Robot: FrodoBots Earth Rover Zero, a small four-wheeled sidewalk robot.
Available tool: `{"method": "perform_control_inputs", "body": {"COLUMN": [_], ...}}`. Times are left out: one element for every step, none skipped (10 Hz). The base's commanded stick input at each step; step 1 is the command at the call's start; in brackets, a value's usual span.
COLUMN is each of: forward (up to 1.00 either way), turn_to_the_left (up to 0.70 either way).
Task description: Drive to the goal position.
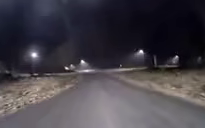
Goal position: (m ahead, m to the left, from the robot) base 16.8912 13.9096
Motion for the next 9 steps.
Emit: {"method": "perform_control_inputs", "body": {"forward": [1.0, 1.0, 1.0, 1.0, 1.0, 1.0, 1.0, 1.0, 1.0], "turn_to_the_left": [0.07, 0.05, 0.05, 0.05, 0.05, 0.05, 0.05, 0.05, 0.05]}}
